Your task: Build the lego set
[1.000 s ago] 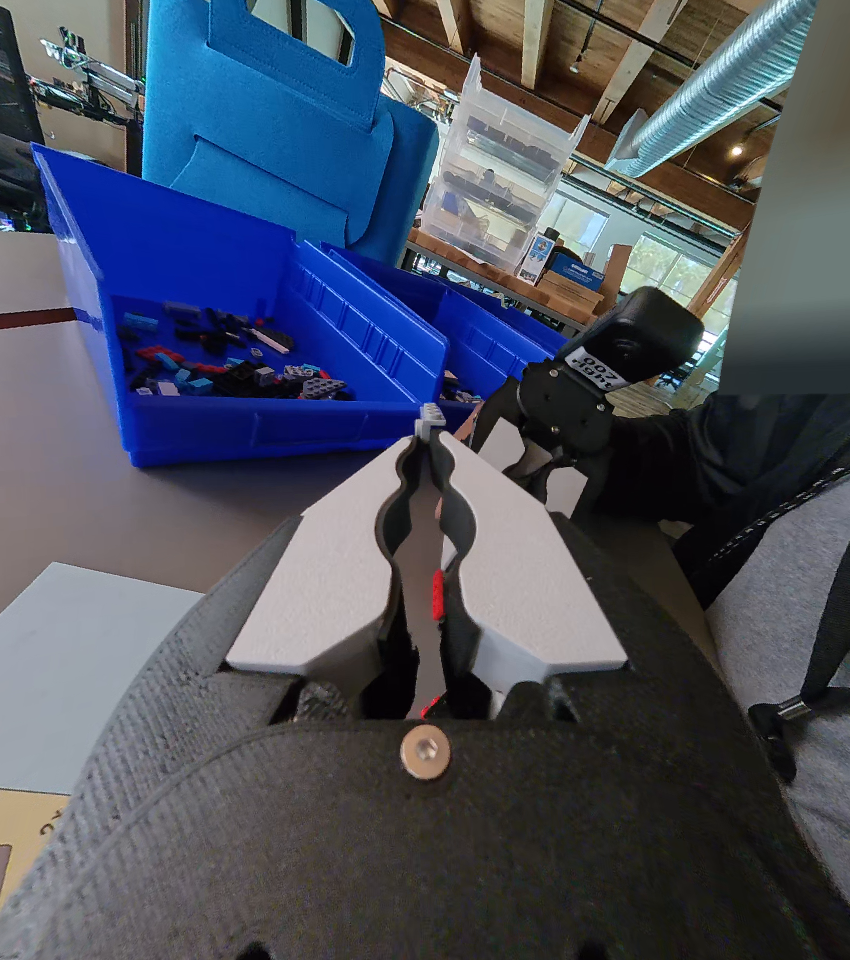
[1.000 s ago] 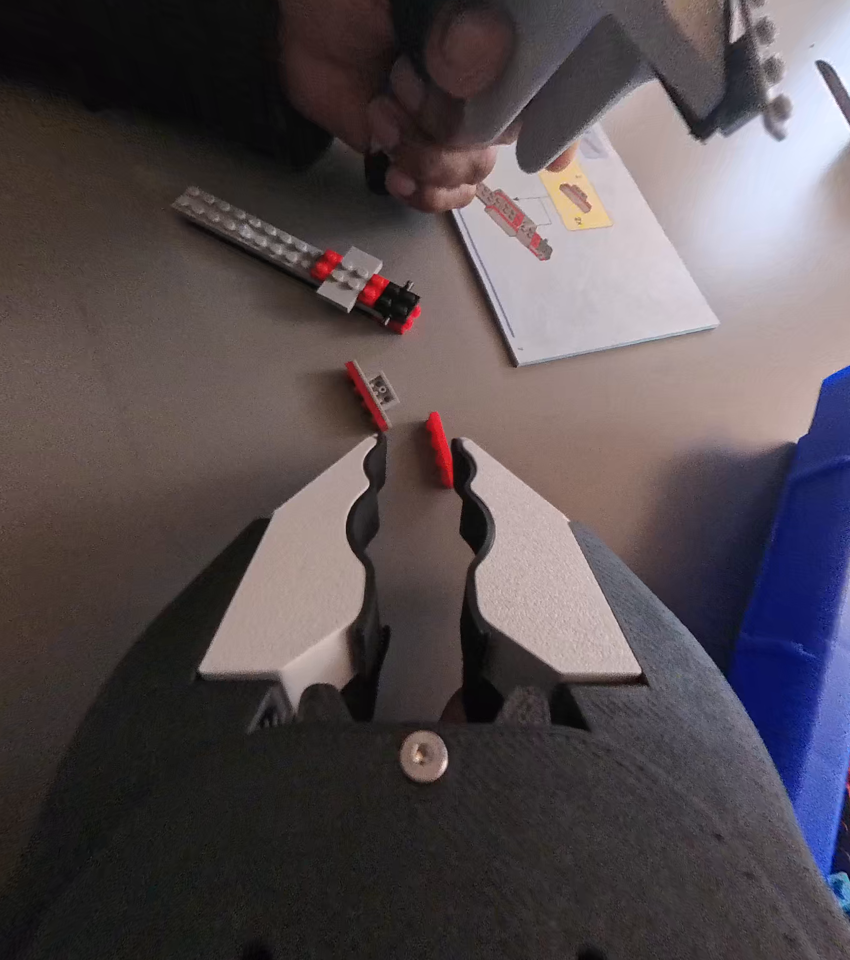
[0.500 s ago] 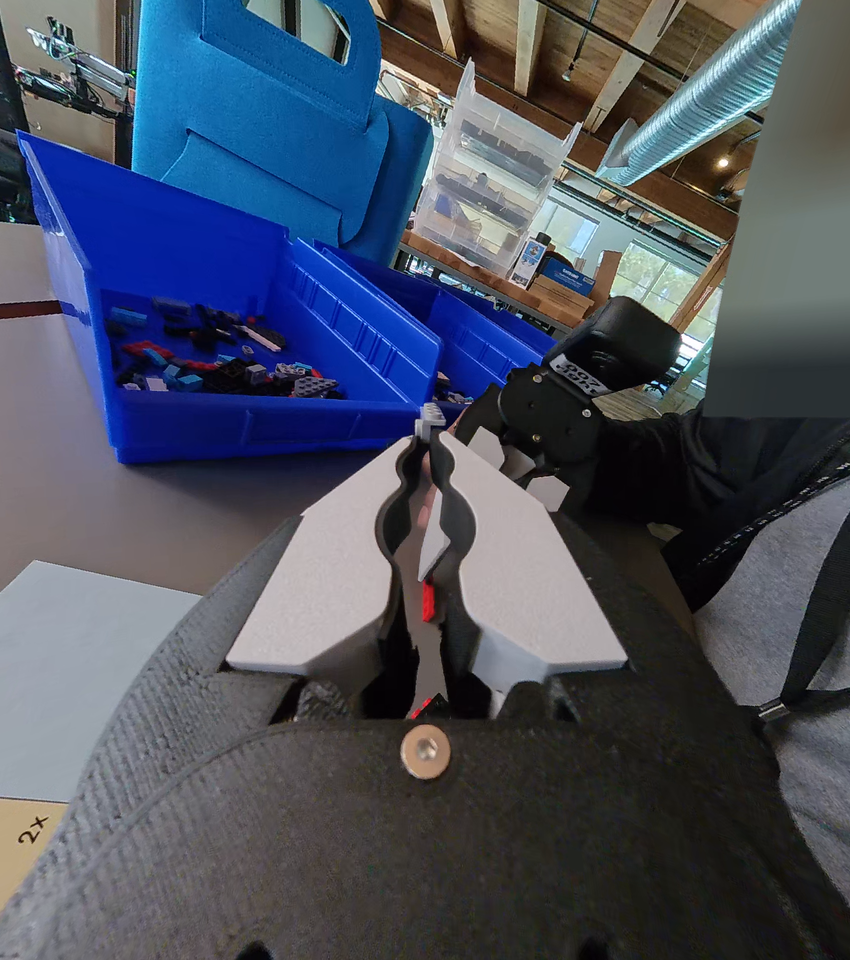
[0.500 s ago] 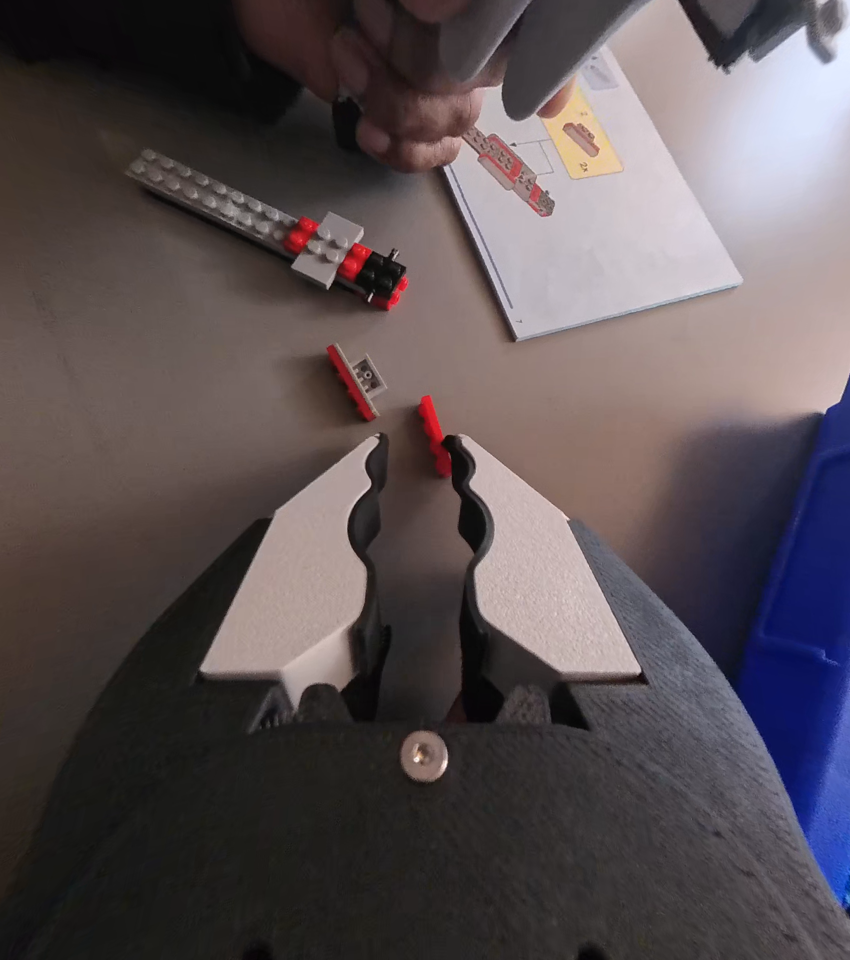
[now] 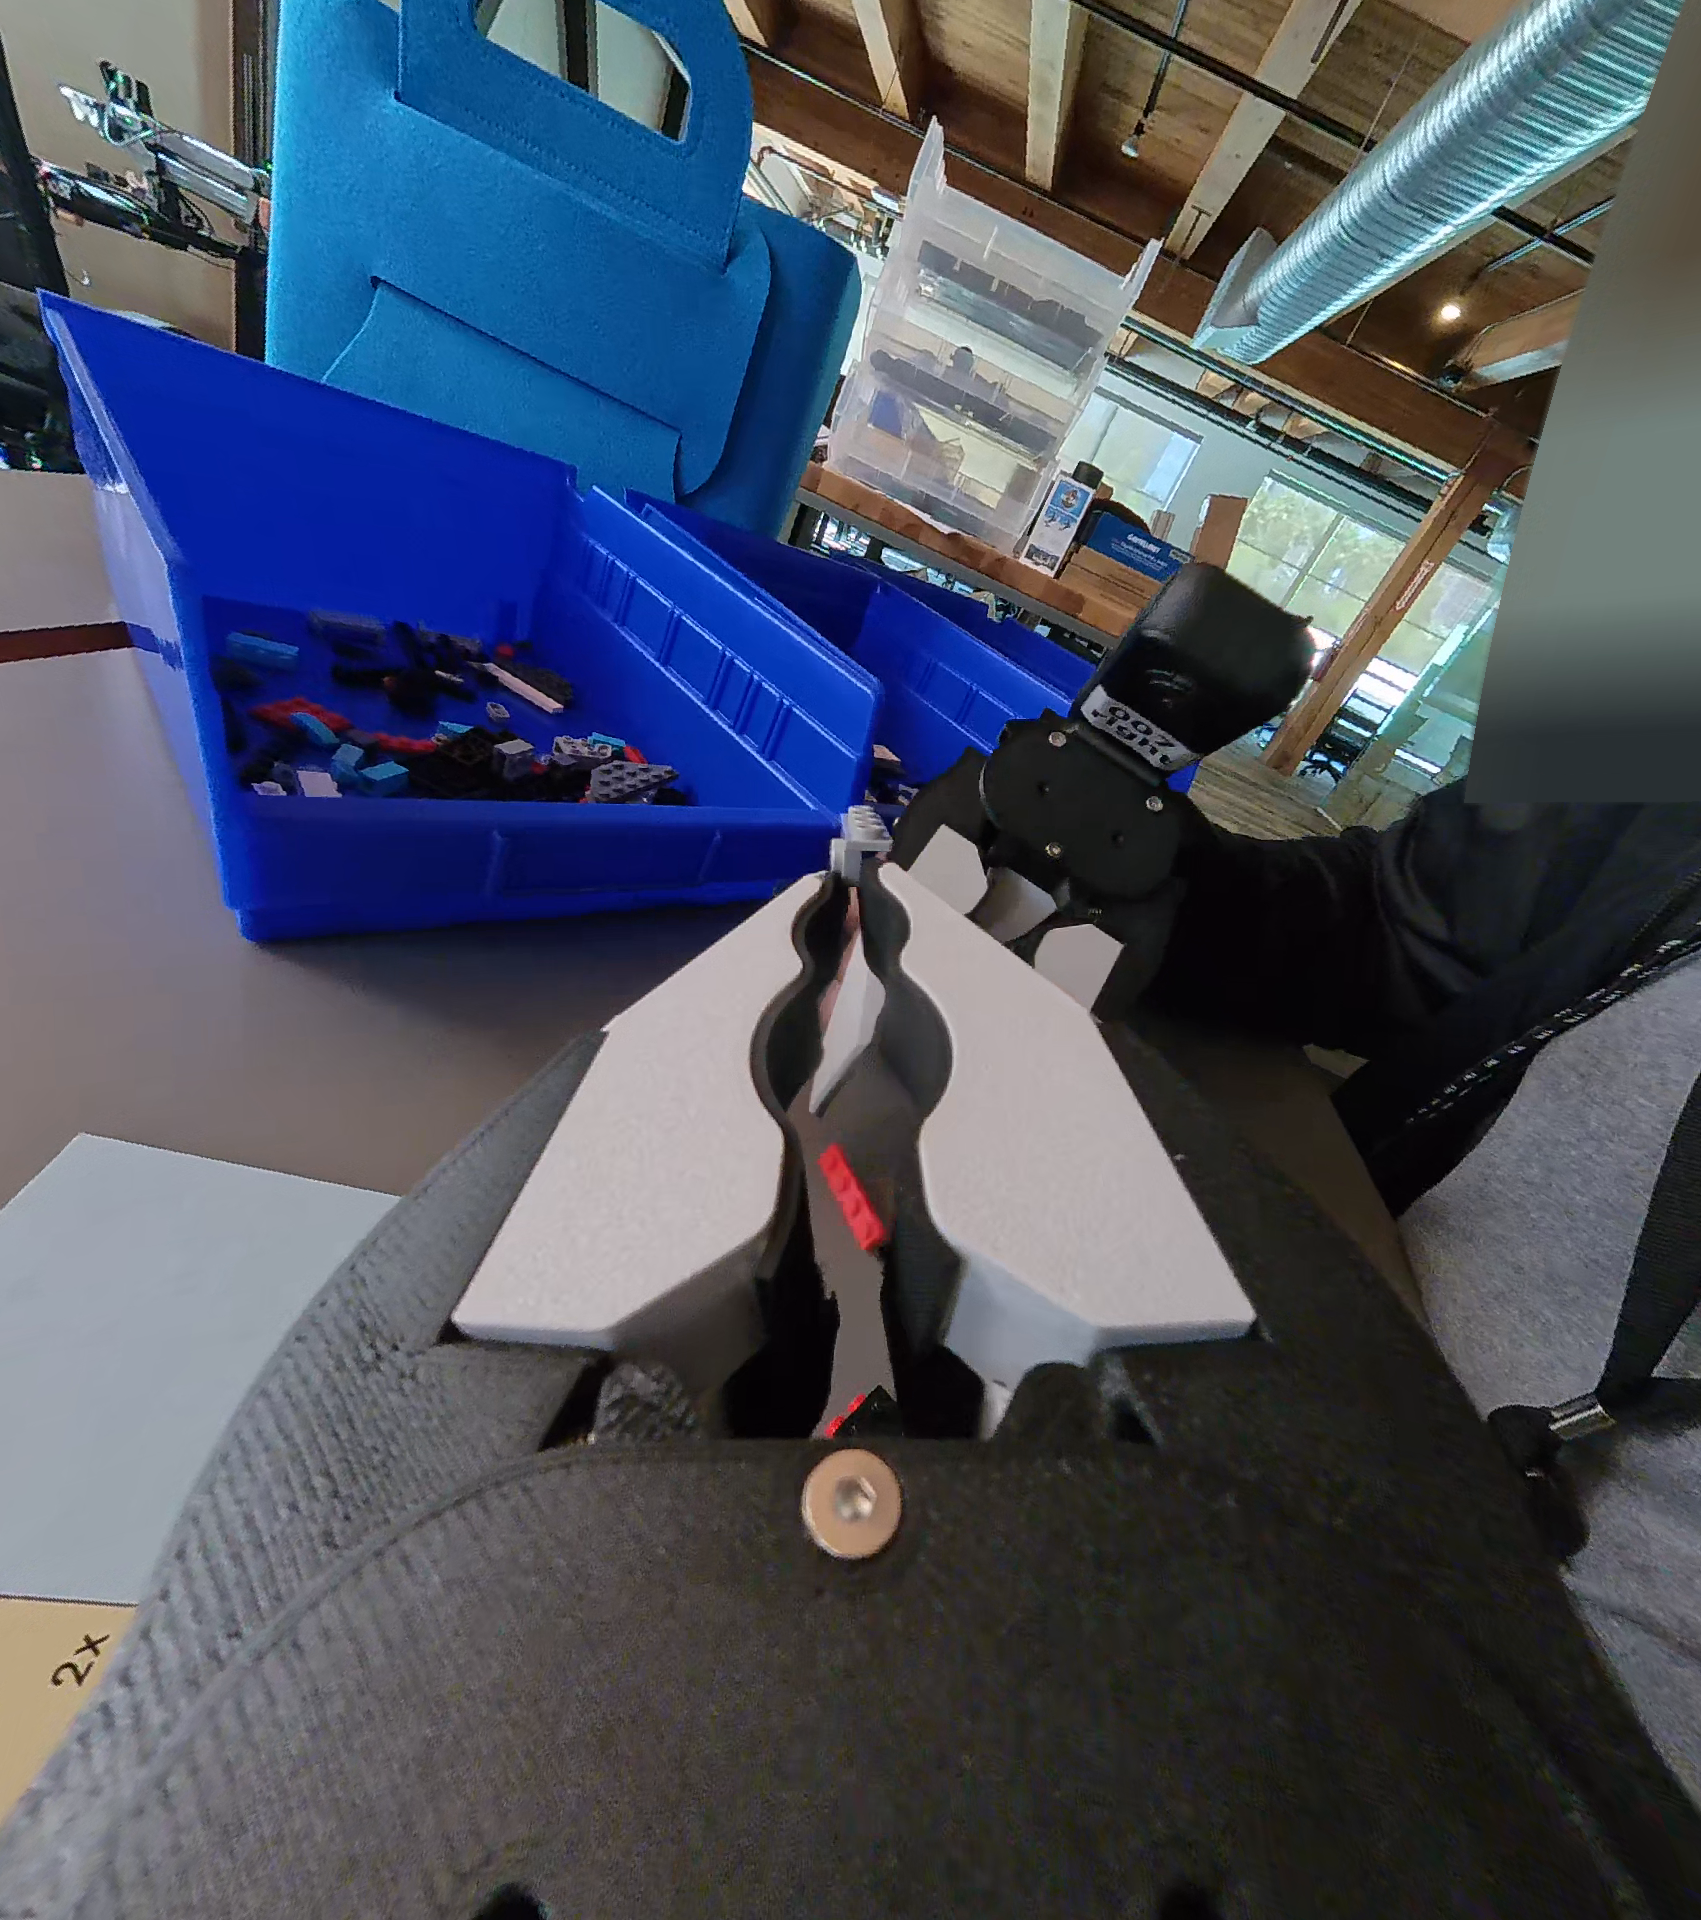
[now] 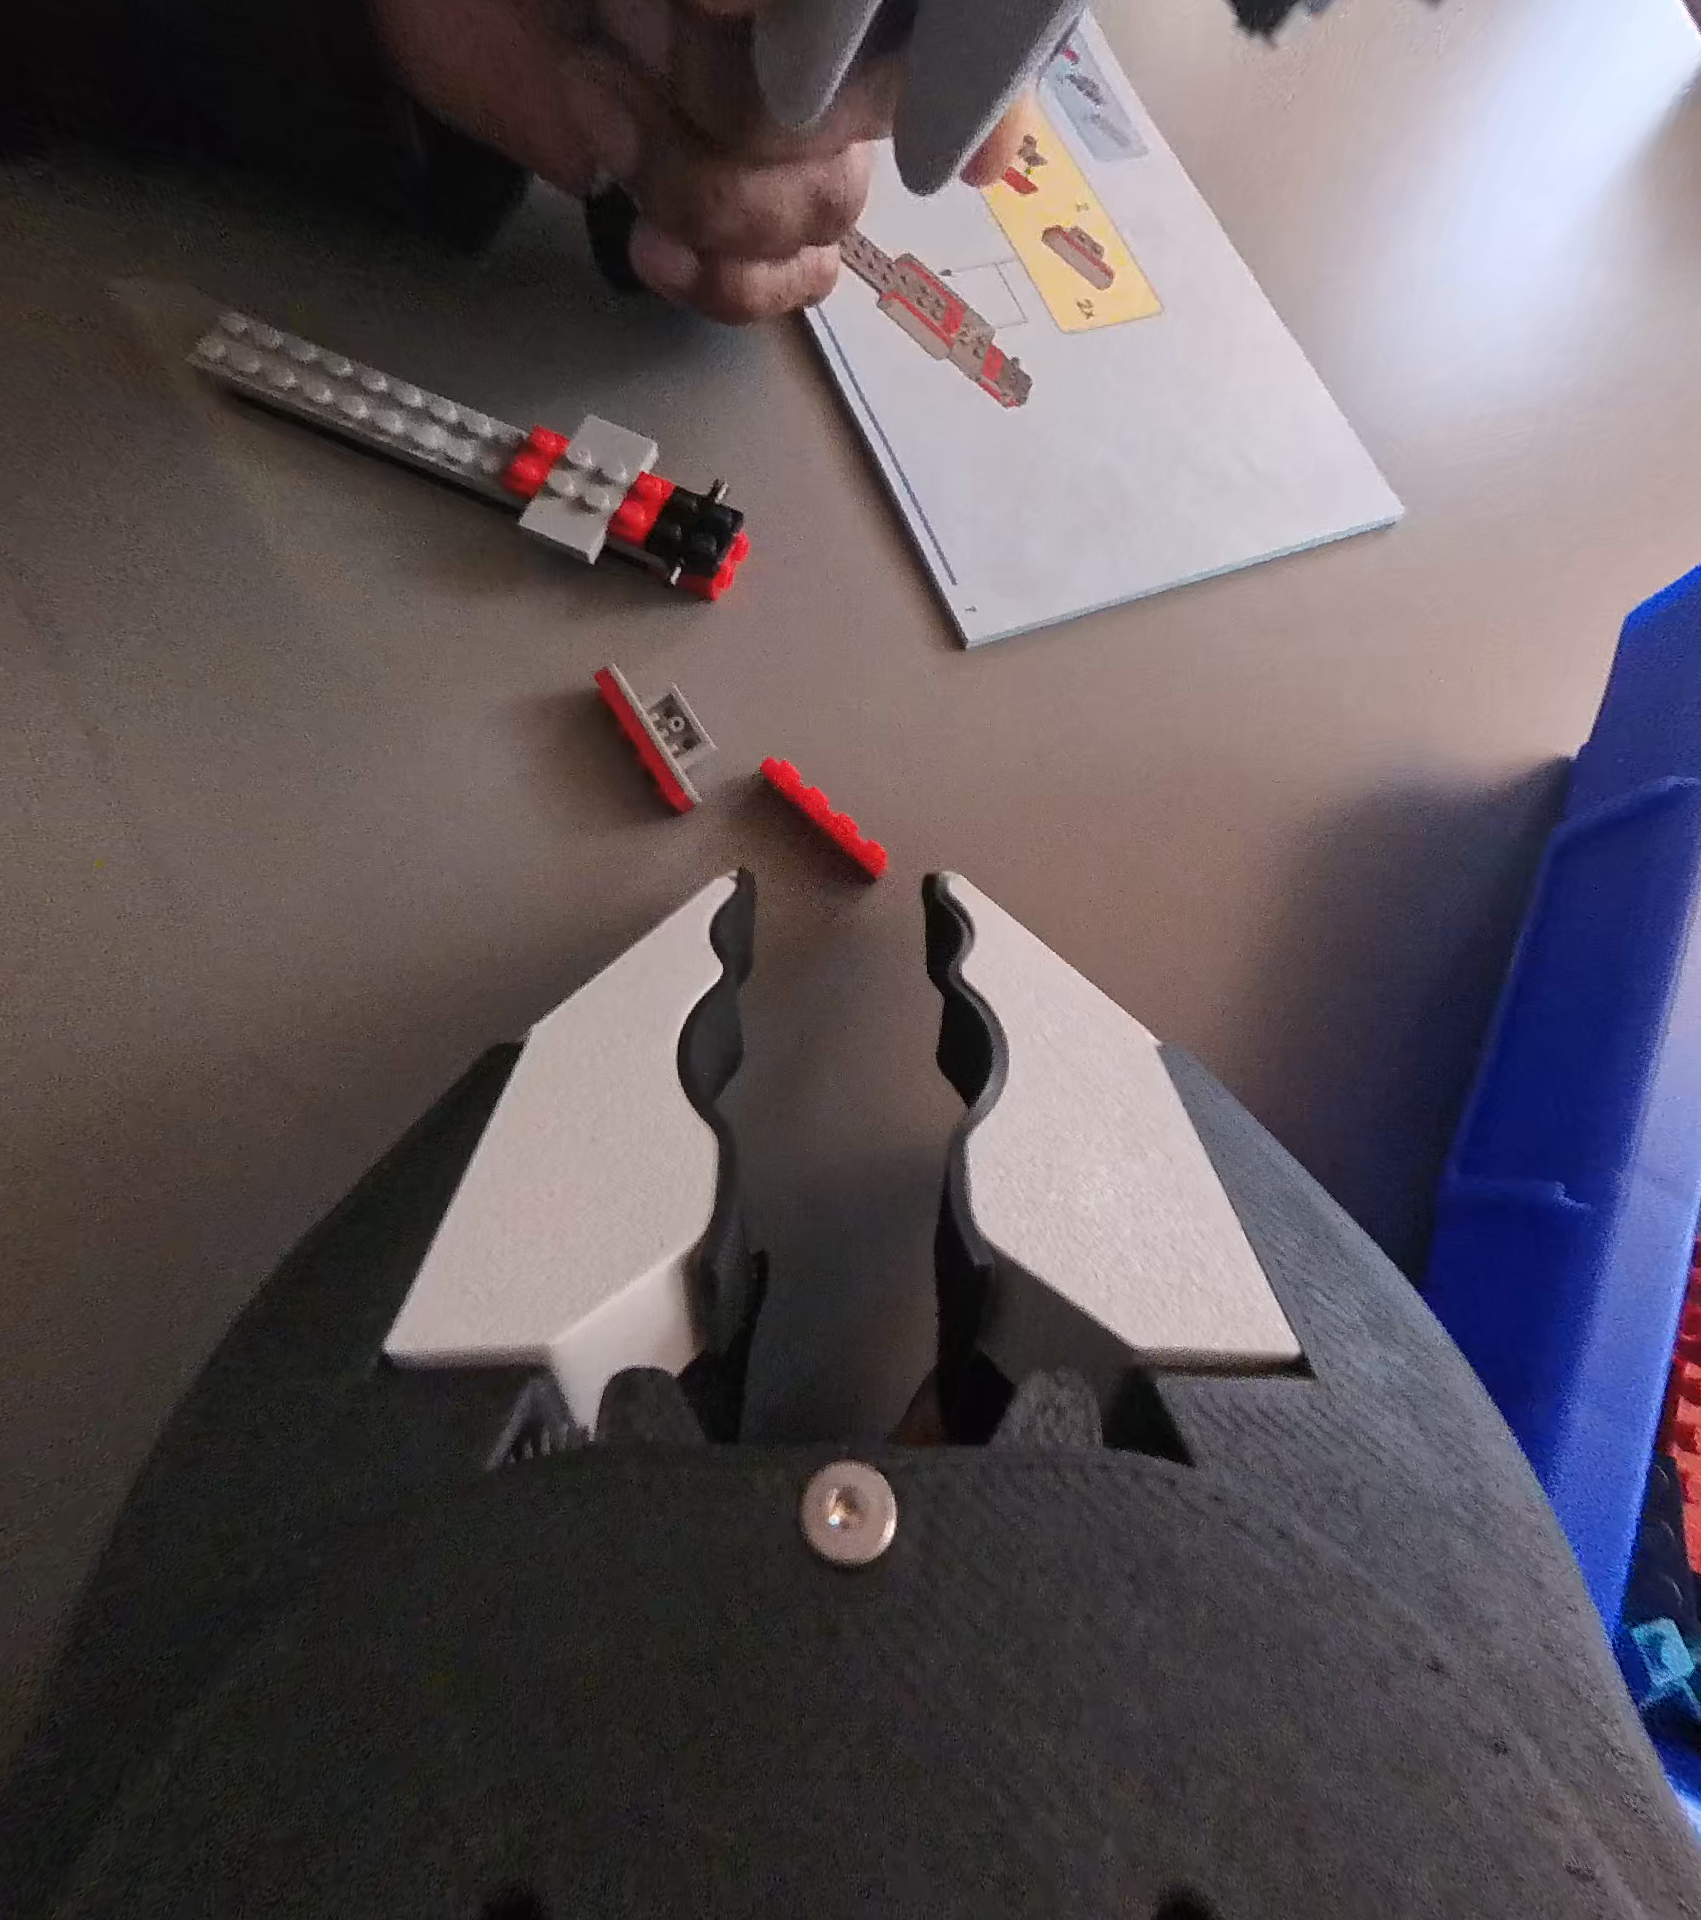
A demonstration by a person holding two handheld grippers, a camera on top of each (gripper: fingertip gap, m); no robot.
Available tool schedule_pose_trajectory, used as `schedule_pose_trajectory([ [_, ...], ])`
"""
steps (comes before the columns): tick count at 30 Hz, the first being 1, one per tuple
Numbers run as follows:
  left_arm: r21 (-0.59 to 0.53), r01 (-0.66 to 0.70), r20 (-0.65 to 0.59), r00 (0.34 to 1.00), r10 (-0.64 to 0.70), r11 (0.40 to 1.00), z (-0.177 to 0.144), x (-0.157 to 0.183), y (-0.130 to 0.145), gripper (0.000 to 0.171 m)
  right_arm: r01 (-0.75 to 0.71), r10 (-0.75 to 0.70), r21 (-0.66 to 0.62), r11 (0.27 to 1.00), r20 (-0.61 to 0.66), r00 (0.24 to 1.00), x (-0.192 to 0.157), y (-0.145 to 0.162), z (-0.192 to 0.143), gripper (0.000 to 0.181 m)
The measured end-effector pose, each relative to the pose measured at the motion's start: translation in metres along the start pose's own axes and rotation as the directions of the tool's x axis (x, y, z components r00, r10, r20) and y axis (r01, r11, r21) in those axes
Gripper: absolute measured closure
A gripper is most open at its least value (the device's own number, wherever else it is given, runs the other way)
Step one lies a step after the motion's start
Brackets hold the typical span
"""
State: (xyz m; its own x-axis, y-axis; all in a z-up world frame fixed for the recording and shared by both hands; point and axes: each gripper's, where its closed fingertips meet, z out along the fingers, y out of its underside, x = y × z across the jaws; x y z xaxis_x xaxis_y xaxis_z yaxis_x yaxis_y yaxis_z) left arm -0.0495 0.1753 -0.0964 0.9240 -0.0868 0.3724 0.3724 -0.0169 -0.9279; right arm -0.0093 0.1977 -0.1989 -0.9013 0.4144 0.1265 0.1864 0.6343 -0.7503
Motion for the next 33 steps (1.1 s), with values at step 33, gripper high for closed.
schedule_pose_trajectory([
  [33, -0.042, -0.108, -0.143, 0.985, 0.101, 0.993, 0.007, 0.033, 0.008, 0.170, -0.161, 0.167, 0.562, 0.811, 0.041, 0.985, 0.019, -0.101, -0.058, 0.159],
])
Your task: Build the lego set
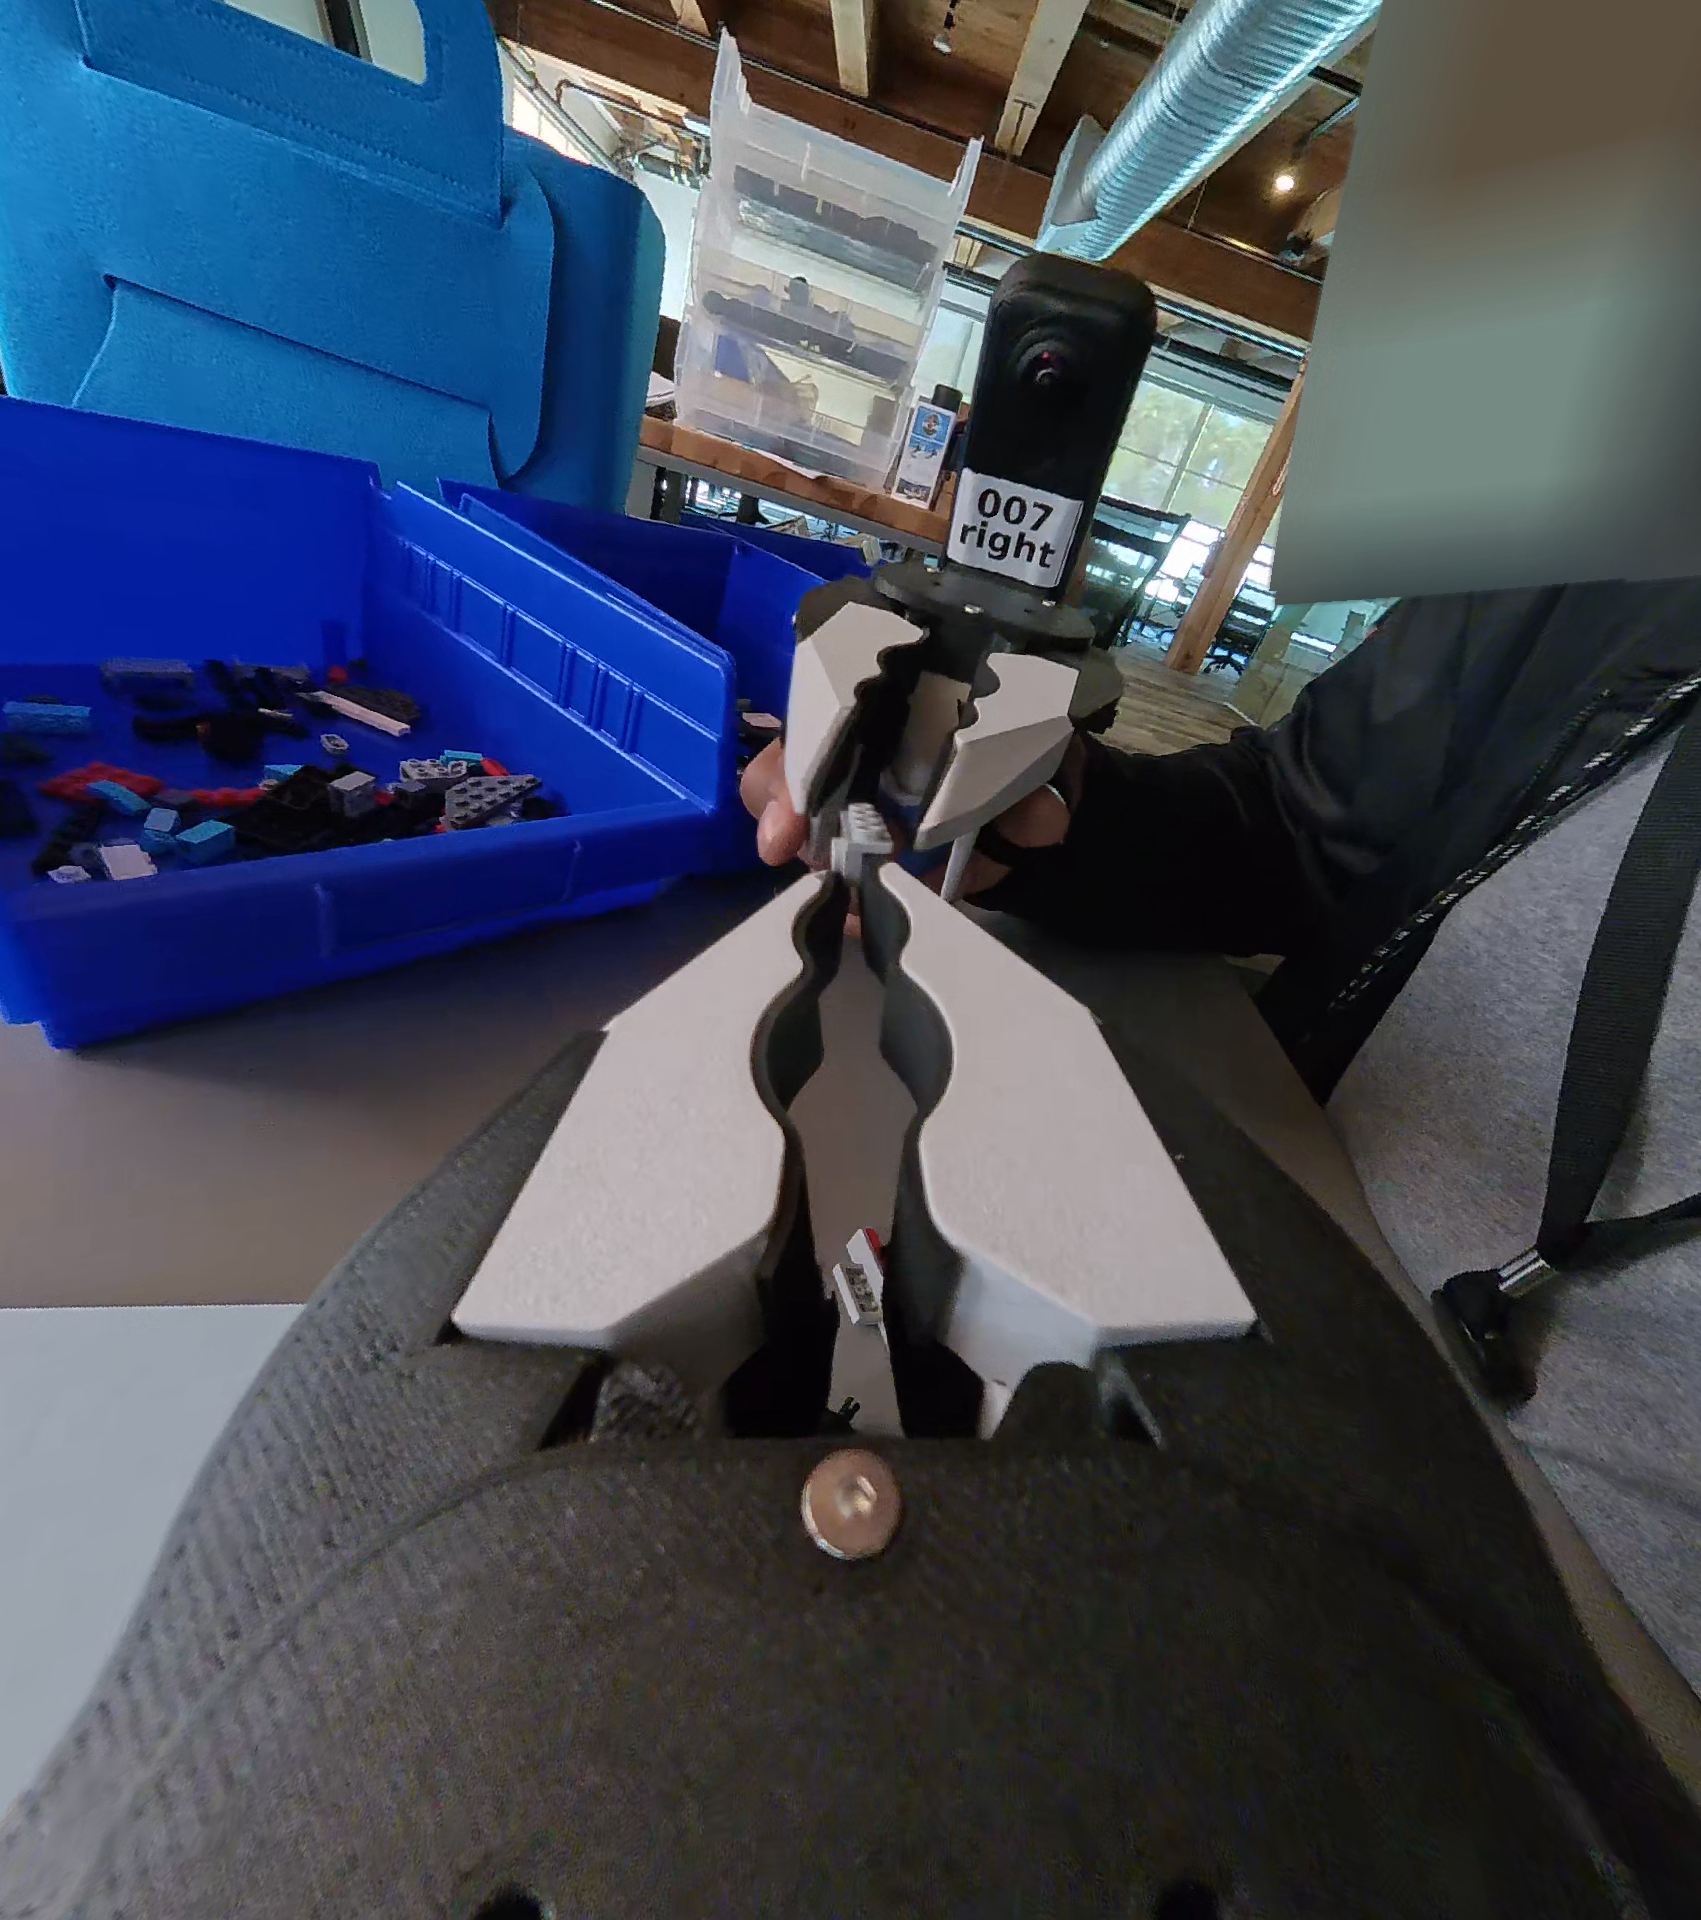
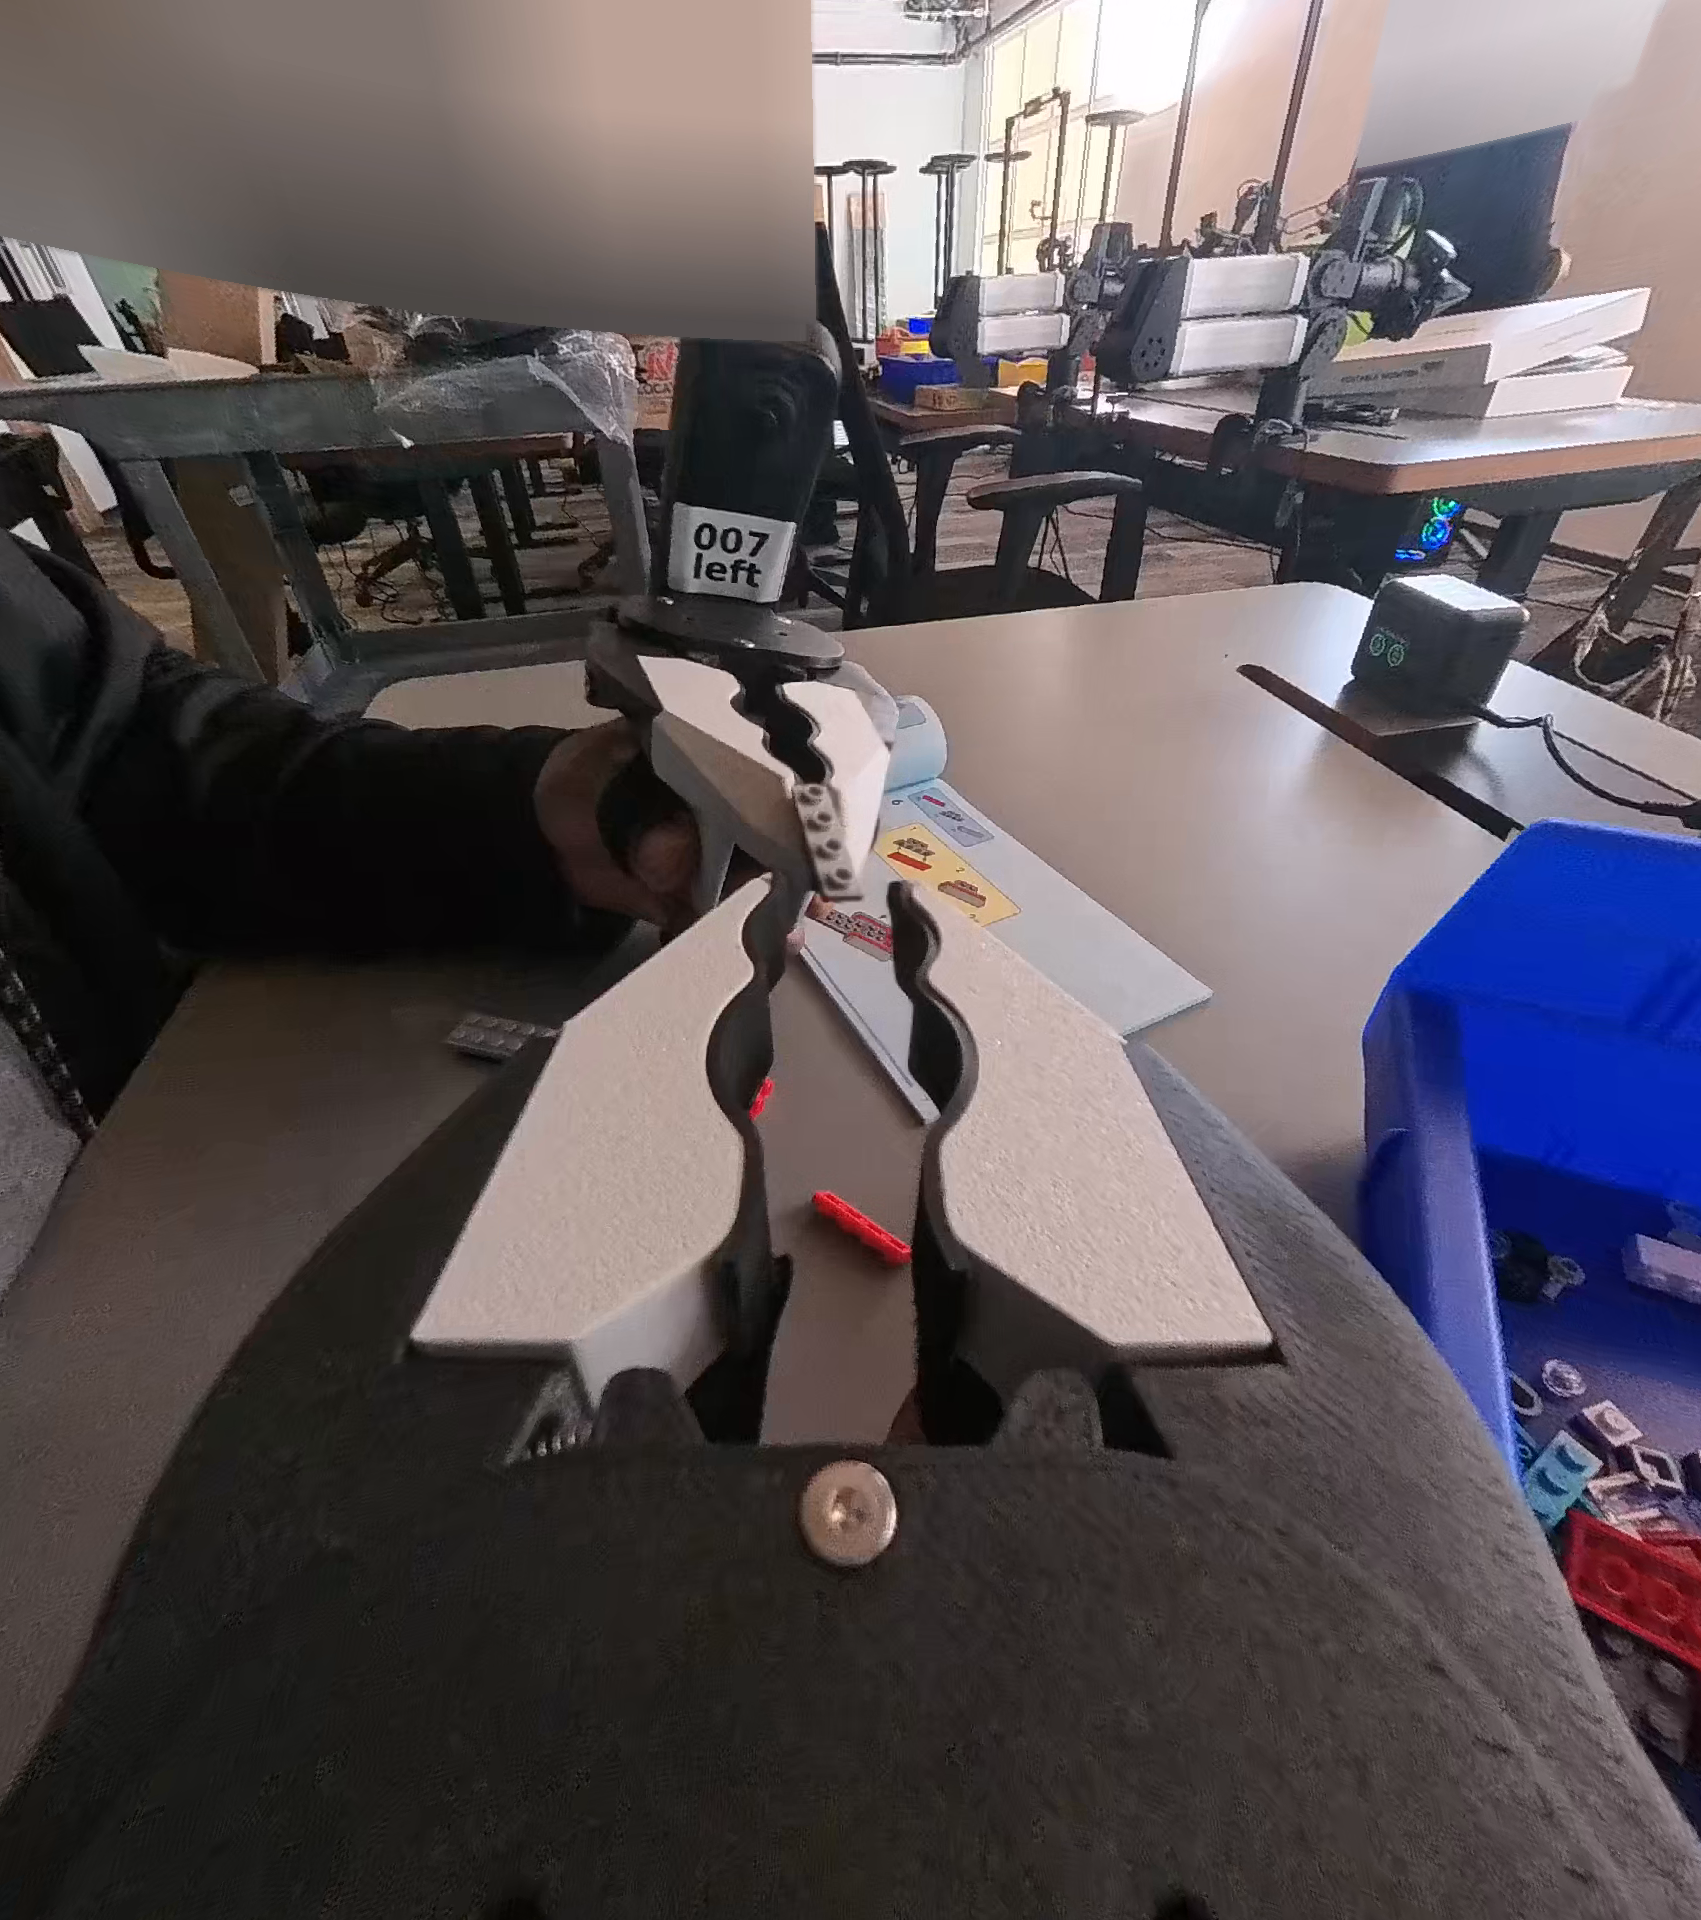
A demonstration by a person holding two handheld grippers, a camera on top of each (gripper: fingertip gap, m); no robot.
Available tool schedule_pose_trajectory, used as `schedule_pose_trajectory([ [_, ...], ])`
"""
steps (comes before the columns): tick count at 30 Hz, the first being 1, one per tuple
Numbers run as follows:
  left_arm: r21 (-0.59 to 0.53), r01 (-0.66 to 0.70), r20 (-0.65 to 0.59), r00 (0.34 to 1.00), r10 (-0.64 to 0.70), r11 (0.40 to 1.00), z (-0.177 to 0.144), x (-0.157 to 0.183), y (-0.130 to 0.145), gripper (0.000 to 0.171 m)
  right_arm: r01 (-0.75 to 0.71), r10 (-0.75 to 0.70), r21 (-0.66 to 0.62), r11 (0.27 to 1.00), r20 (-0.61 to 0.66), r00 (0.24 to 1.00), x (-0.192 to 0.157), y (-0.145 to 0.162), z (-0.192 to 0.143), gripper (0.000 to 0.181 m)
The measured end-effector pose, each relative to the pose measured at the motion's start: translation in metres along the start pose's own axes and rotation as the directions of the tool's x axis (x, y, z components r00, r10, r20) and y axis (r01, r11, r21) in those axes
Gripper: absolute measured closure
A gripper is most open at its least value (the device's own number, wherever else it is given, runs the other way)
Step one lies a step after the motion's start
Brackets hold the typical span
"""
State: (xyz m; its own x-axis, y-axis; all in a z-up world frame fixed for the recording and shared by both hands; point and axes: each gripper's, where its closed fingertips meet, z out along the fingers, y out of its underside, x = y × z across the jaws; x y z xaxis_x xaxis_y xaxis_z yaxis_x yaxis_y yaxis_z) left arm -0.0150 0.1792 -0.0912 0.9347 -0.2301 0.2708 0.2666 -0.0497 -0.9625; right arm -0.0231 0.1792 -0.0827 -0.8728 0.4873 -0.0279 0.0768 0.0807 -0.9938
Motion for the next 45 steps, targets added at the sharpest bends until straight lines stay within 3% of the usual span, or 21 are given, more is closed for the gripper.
schedule_pose_trajectory([
  [13, -0.057, -0.065, -0.048, 0.997, 0.062, 0.996, 0.007, 0.014, 0.010, 0.170, -0.024, 0.025, -0.021, 1.000, 0.083, 0.996, -0.014, 0.005, 0.001, 0.171],
  [26, -0.138, -0.096, -0.030, 0.995, 0.092, 0.986, 0.013, 0.013, 0.024, 0.167, 0.033, -0.030, -0.051, 0.998, 0.068, 0.997, -0.017, 0.008, 0.003, 0.172],
  [45, -0.145, -0.070, -0.053, 0.997, 0.063, 0.987, 0.014, 0.017, 0.025, 0.166, 0.114, -0.110, -0.099, 0.989, 0.046, 0.993, -0.017, 0.012, 0.005, 0.172],
])
